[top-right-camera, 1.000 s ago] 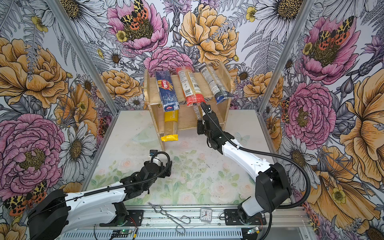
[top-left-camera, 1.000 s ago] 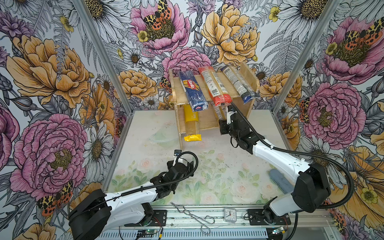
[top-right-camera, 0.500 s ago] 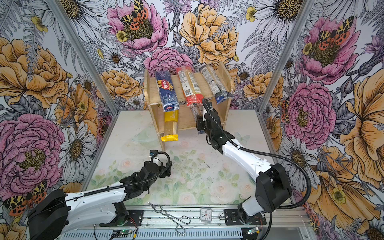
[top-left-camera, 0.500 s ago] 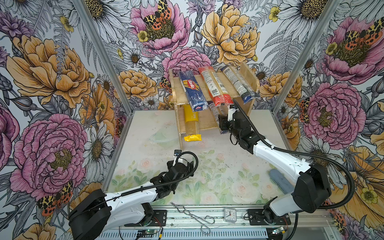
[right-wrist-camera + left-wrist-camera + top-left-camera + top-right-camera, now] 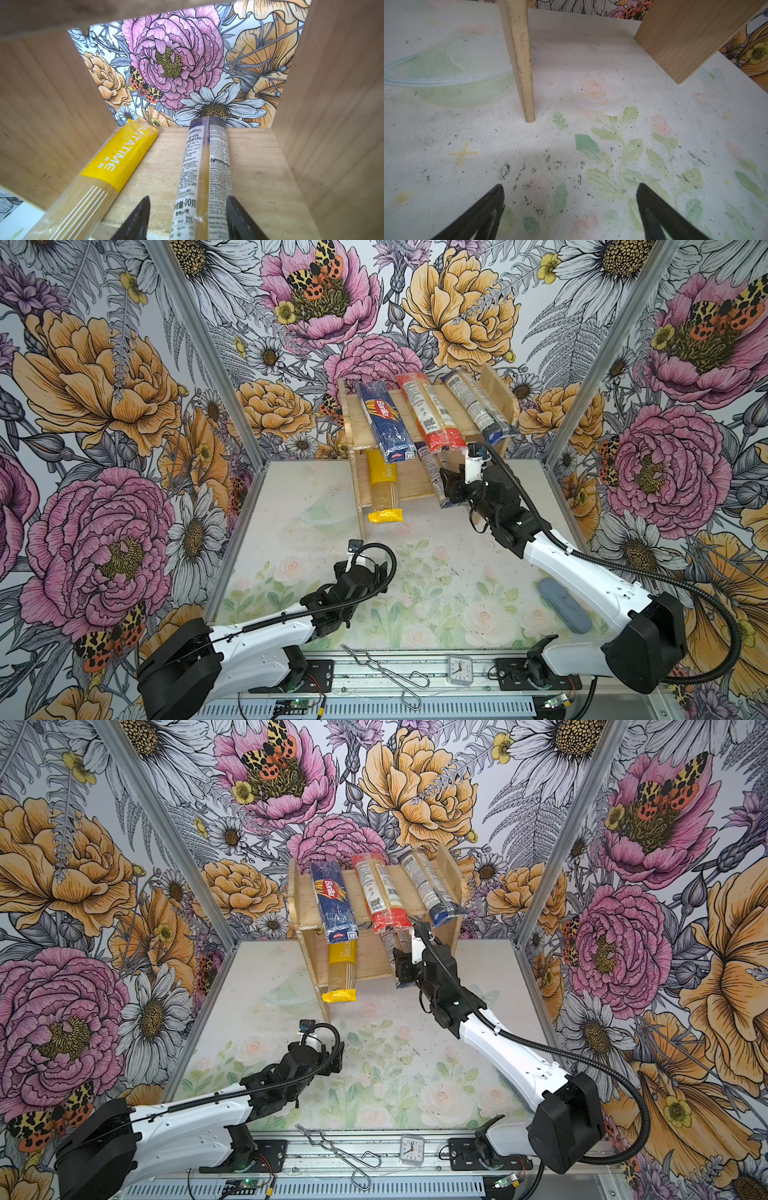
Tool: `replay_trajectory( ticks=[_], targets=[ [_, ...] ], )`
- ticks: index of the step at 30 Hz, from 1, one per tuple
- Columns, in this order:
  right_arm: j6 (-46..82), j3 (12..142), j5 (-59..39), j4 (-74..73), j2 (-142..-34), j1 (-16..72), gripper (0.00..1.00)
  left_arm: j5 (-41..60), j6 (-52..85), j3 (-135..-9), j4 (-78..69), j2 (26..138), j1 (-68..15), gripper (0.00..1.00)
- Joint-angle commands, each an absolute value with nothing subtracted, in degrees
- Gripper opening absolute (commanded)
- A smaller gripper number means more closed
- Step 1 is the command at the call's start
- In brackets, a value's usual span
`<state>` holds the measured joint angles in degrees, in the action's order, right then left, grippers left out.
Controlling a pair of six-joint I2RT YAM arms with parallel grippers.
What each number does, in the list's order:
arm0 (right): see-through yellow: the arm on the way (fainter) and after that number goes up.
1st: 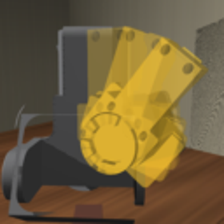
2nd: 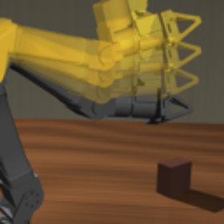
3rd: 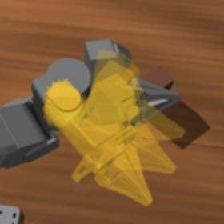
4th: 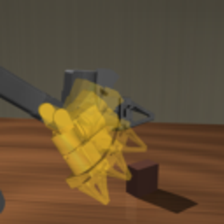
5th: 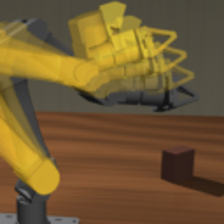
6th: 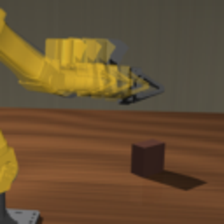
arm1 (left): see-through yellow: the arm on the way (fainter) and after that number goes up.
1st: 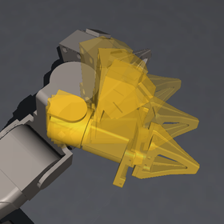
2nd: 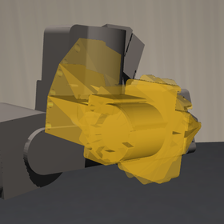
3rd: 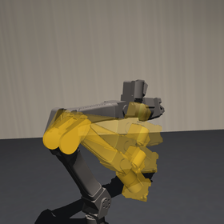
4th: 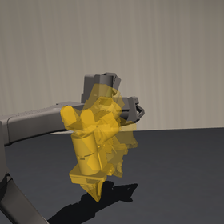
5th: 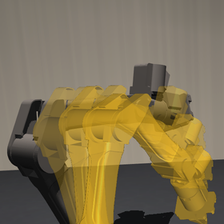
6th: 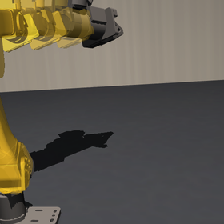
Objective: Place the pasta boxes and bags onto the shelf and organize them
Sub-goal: 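Open the right gripper and draw it back from the clear pack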
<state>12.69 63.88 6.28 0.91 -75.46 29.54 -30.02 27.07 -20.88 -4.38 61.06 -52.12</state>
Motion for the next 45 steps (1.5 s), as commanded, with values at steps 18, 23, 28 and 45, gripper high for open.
replay_trajectory(
  ticks=[18, 23, 28, 45],
  targets=[
    [15.7, 46.3, 0.8, 8.2, -53.8, 29.2, 0.62, -30.6, 27.3, -20.4, -4.5, 60.4, -52.0, 0.99],
    [17.3, 43.3, 0.0, 10.2, -50.4, 29.2, 0.62, -30.6, 27.5, -20.2, -4.4, 60.1, -52.2, 0.99],
    [18.9, 40.7, -0.7, 12.0, -48.0, 29.2, 0.62, -30.5, 27.6, -20.2, -4.4, 60.1, -52.1, 0.99],
    [21.6, 36.4, -3.8, 14.8, -45.4, 29.2, 0.62, -30.5, 27.7, -20.5, -4.2, 60.5, -52.2, 0.99]
  ],
)
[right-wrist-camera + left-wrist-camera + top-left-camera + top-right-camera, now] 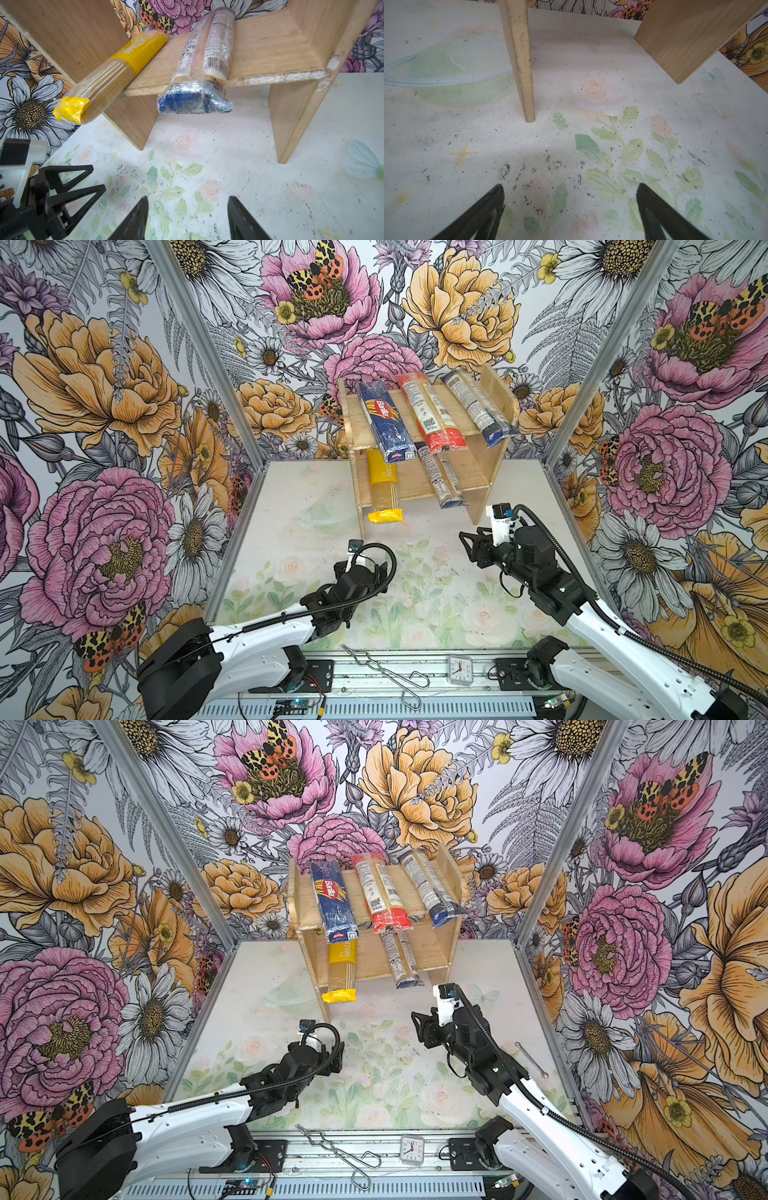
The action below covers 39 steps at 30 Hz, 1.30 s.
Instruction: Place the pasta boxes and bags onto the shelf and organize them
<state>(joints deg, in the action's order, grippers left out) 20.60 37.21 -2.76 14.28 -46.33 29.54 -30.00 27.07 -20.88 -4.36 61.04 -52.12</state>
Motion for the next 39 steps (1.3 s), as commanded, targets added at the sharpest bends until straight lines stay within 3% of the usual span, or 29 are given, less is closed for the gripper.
replay_trajectory(
  ticks=[1, 19, 39],
  targets=[
    [21.7, 36.3, -3.9, 15.0, -45.4, 29.2, 0.62, -30.5, 27.7, -20.5, -4.2, 60.5, -52.2, 0.99],
    [21.9, 36.2, -7.4, 14.9, -48.6, 29.2, 0.60, -30.3, 26.9, -21.3, -4.3, 61.5, -52.3, 0.99],
    [19.3, 34.3, -3.1, 15.0, -54.0, 29.1, 0.62, -31.4, 23.8, -19.4, -4.0, 59.0, -50.2, 0.99]
  ],
)
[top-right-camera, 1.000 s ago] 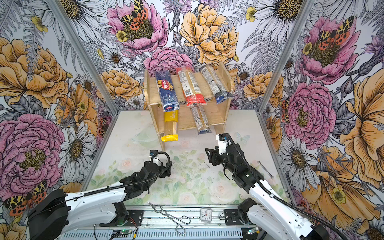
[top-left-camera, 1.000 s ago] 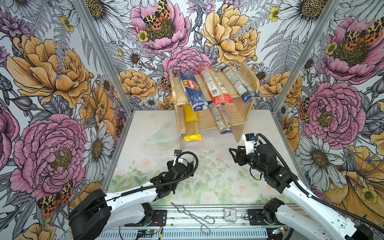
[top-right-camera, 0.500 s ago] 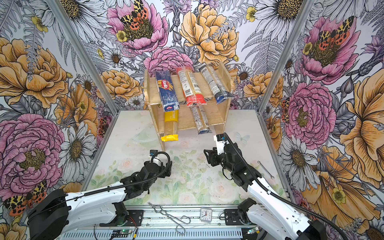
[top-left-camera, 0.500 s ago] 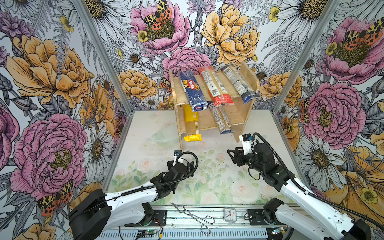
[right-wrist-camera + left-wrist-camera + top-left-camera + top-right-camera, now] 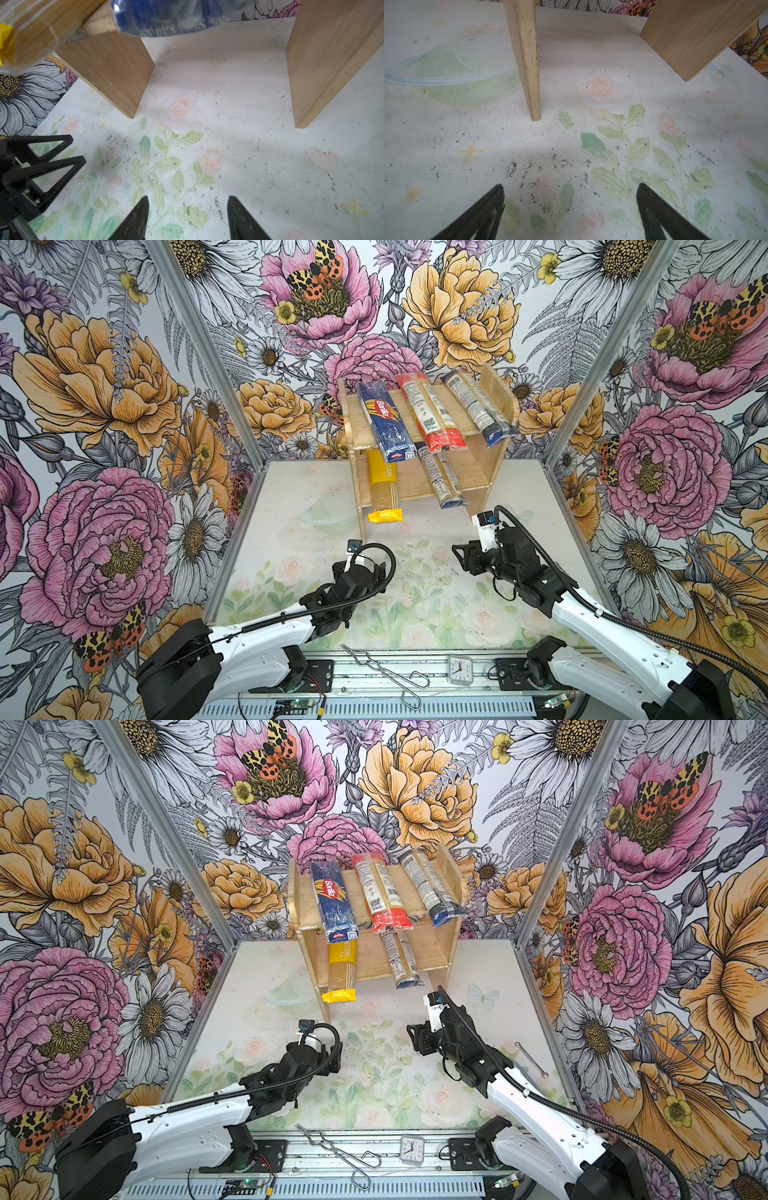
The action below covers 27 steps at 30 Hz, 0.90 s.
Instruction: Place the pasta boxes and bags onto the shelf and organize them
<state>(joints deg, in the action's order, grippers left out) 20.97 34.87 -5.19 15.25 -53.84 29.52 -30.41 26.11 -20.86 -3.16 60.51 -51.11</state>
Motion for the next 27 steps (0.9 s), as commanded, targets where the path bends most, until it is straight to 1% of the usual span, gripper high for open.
replay_trajectory(
  ticks=[1, 13, 20, 27],
  targets=[
    [18.7, 34.2, -2.9, 15.0, -54.1, 29.1, 0.62, -31.1, 23.0, -18.9, -4.7, 58.7, -49.8, 0.99],
    [12.5, 36.6, -3.2, 16.4, -58.1, 24.9, 0.64, -26.2, 18.7, -16.9, -4.6, 52.3, -42.1, 0.99],
    [9.4, 37.5, -5.7, 16.1, -59.4, 17.2, 0.64, -23.8, 17.3, -16.0, -5.6, 49.0, -38.0, 0.99],
    [7.1, 38.0, -4.9, 15.0, -61.6, 11.7, 0.63, -21.1, 14.9, -15.2, -9.3, 49.0, -32.6, 0.99]
  ],
)
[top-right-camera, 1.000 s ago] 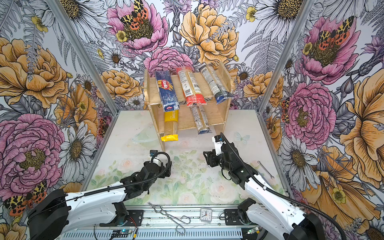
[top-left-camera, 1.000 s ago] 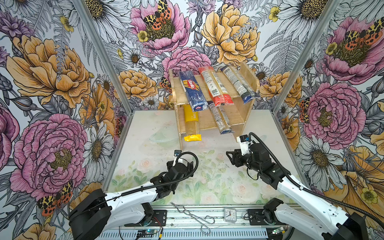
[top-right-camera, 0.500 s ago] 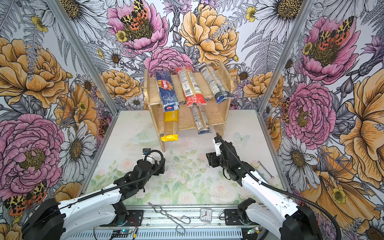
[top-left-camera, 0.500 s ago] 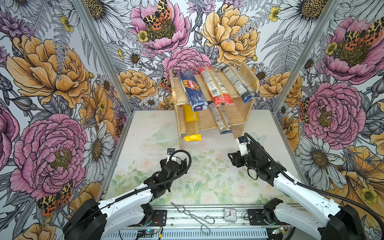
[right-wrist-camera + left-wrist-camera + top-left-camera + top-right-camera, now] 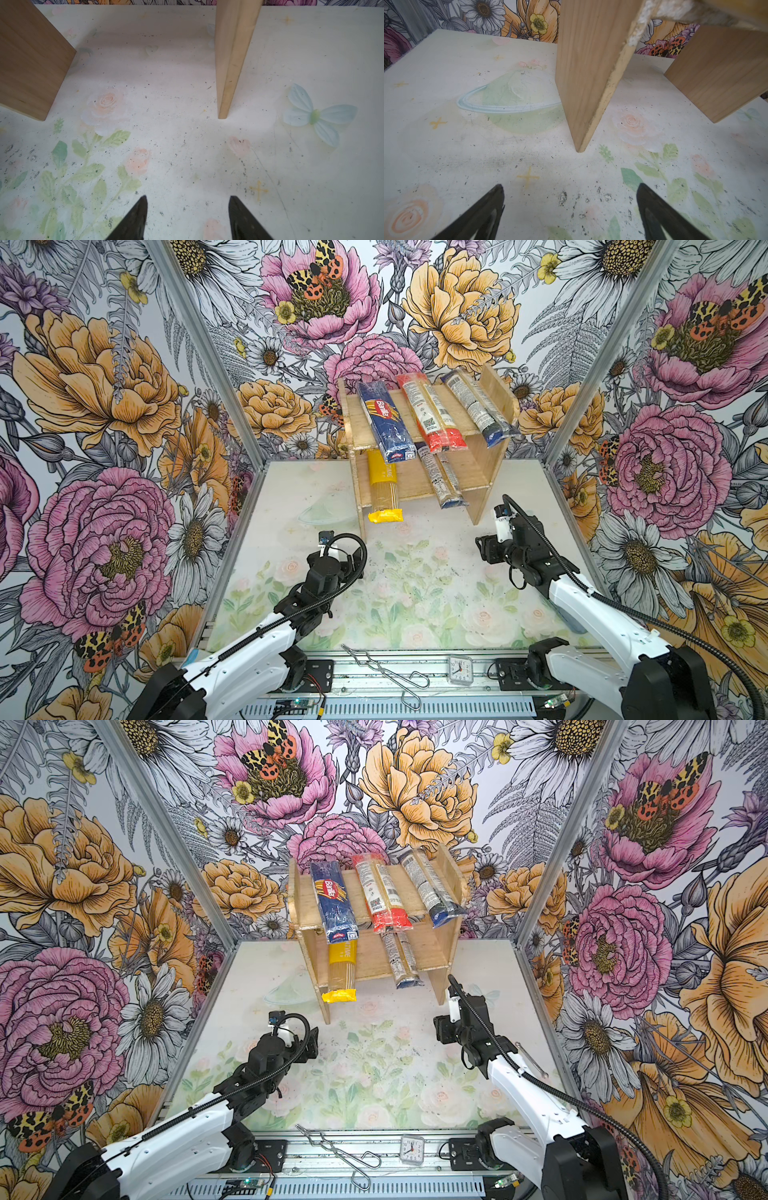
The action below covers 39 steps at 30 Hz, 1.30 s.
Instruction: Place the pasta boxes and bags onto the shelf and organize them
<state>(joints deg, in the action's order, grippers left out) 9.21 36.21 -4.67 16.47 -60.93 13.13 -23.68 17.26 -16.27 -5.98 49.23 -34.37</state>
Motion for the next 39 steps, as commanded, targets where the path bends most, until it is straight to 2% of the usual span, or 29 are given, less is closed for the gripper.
replay_trajectory(
  ticks=[1, 8, 14, 23, 30, 39],
  targets=[
    [6.9, 37.9, -5.0, 14.6, -61.7, 11.0, 0.63, -20.8, 14.6, -14.9, -10.2, 49.3, -32.0, 0.99],
    [5.8, 36.1, -9.0, 9.2, -62.3, 5.8, 0.63, -15.9, 13.7, -14.4, -15.4, 52.1, -25.3, 0.99],
    [5.5, 34.4, -8.0, 5.2, -63.7, 3.0, 0.63, -14.0, 13.2, -16.2, -18.7, 55.1, -22.7, 0.99],
    [3.2, 35.6, -6.4, -1.4, -73.5, 1.3, 0.63, -12.4, 11.8, -21.1, -19.3, 58.3, -20.2, 0.99],
    [2.8, 35.1, -5.3, -9.5, -77.6, 0.5, 0.63, -16.2, 7.6, -24.3, -14.3, 55.2, -18.6, 0.99],
    [2.7, 31.0, -5.5, -21.9, -80.8, -0.1, 0.63, -13.2, 3.5, -18.8, -20.8, 51.2, -7.1, 0.99]
  ],
)
